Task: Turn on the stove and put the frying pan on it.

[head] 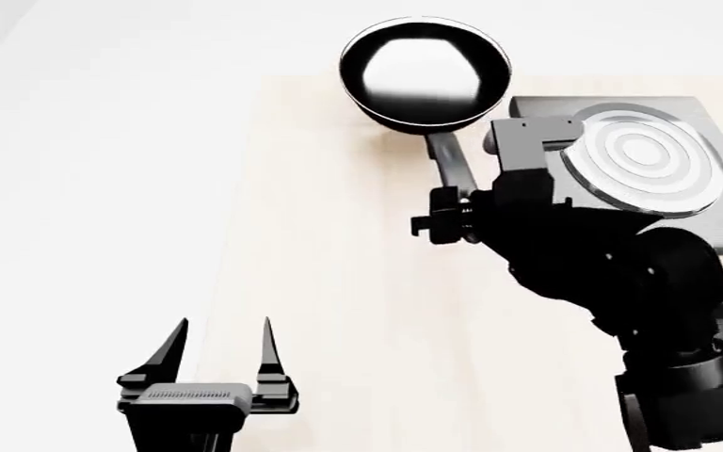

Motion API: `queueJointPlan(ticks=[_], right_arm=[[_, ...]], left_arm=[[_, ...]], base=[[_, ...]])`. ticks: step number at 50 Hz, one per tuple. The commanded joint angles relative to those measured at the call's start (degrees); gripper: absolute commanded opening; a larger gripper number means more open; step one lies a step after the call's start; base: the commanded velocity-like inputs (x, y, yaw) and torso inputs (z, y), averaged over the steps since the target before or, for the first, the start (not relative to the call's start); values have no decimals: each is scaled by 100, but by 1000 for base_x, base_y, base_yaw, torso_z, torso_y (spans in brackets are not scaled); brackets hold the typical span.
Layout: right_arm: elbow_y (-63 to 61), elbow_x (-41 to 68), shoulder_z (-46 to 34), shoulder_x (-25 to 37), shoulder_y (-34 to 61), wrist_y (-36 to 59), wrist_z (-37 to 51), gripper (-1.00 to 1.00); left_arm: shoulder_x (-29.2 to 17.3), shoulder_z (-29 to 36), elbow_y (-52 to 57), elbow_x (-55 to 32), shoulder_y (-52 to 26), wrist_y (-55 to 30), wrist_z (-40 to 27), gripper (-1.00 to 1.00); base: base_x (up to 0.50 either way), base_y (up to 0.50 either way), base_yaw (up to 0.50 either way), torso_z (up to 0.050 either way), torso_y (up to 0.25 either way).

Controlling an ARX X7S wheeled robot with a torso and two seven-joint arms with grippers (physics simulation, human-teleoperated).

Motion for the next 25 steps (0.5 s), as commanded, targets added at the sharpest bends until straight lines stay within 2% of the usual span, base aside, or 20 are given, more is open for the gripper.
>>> queueJointPlan(ticks=[1, 25], right_arm=[[-787, 164, 690, 193, -134, 171, 466, -100], [-1350, 951, 1986, 673, -753, 540, 1432, -100]], left_arm=[[-9, 10, -3, -5, -3, 1, -15, 100], [-24, 36, -8, -12, -14, 6, -39, 100]], base=[[0, 0, 0, 0, 0], [0, 0, 0, 1, 2]])
